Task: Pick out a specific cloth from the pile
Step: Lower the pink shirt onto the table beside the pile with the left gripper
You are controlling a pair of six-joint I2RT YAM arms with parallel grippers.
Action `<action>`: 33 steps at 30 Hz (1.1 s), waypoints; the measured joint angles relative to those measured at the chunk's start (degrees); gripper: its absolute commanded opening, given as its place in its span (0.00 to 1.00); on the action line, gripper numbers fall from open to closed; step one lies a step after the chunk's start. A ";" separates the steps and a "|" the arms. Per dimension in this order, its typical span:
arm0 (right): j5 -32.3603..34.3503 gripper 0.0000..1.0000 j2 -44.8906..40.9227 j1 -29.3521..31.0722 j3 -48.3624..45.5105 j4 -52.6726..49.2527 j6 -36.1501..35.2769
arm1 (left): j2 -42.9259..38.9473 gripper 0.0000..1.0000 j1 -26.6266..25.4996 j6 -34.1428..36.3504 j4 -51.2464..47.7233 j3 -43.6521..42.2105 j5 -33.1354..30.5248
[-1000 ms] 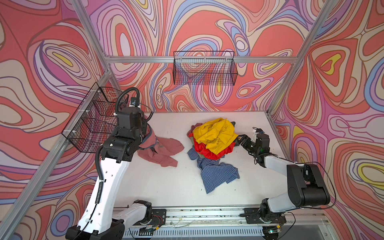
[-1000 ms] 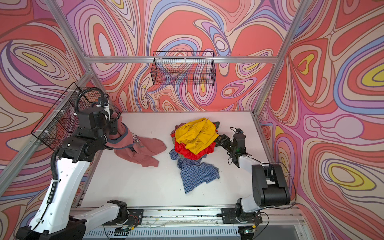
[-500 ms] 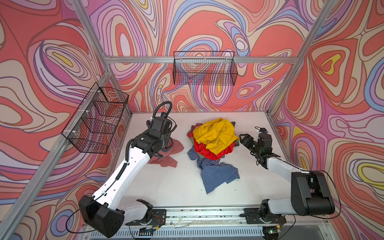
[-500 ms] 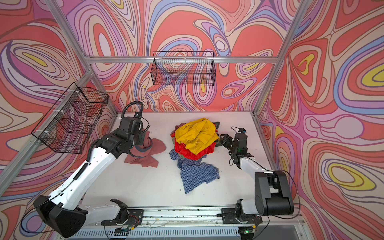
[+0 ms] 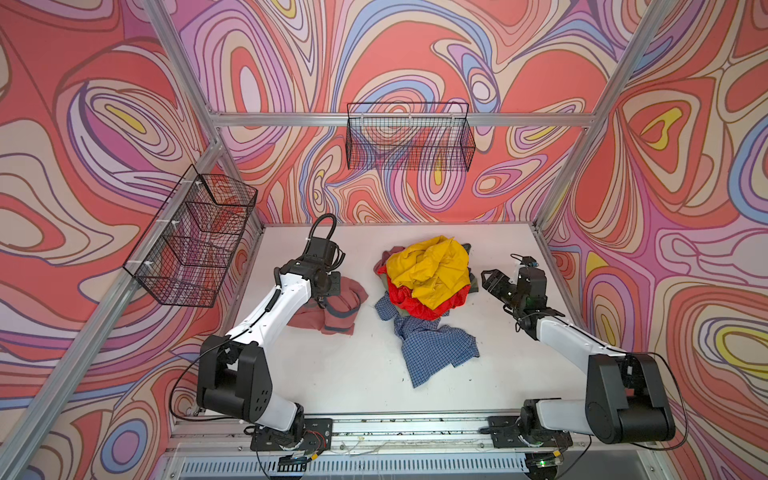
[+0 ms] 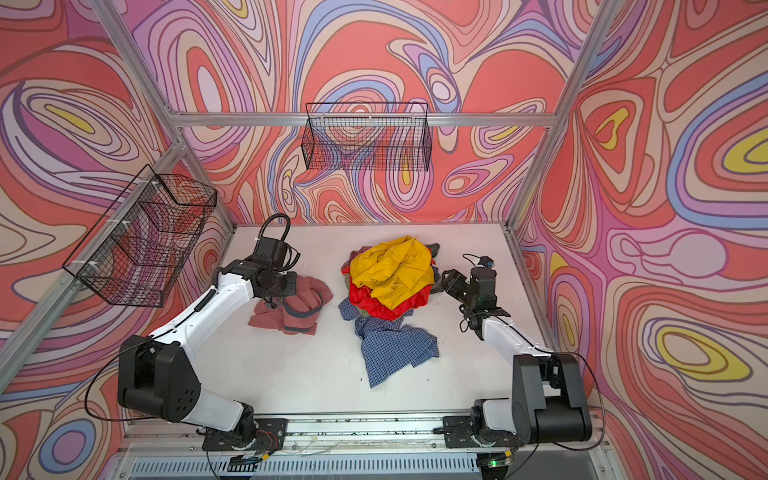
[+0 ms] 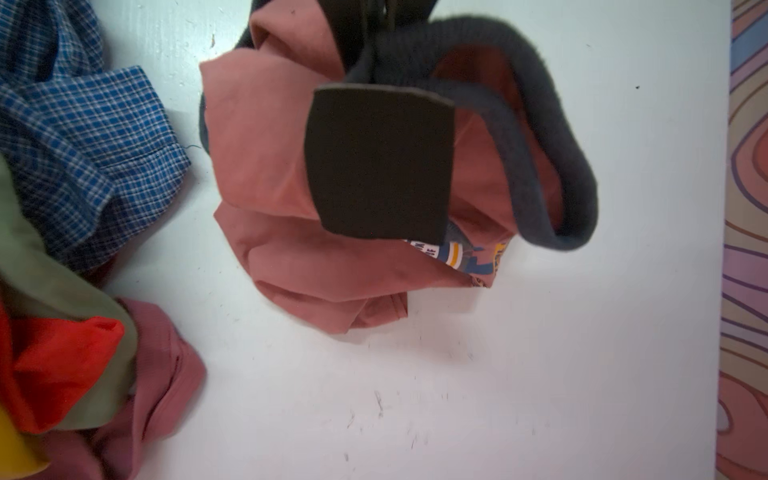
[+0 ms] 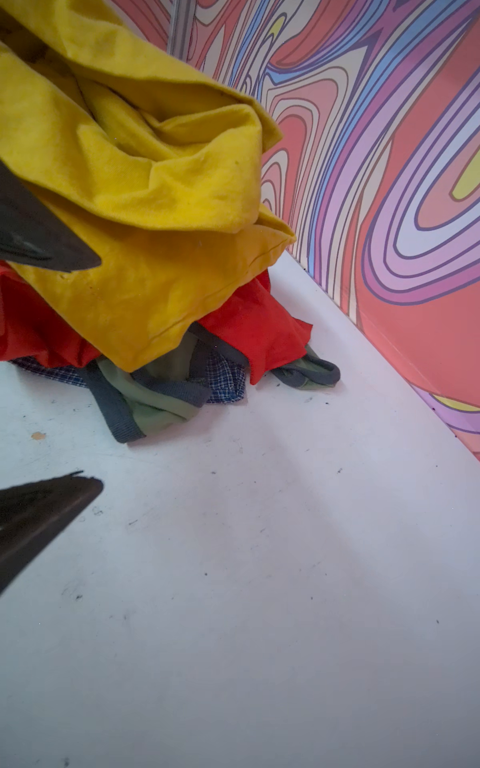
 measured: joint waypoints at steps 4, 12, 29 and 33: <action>0.02 0.79 -0.04 0.00 0.00 -0.28 -0.37 | 3.26 0.18 1.20 -1.51 0.76 -1.55 0.81; 0.00 0.80 -0.04 0.00 0.57 -1.92 -1.09 | 7.28 0.54 2.91 -4.33 1.57 -3.93 0.59; 3.10 0.83 -2.51 0.00 2.64 -6.29 -5.57 | -9.77 0.94 3.45 -10.54 -4.44 -6.34 -13.40; 4.28 0.84 -4.09 0.00 2.84 -6.75 -7.43 | -13.46 0.98 -0.04 -10.47 -6.05 -6.69 -21.44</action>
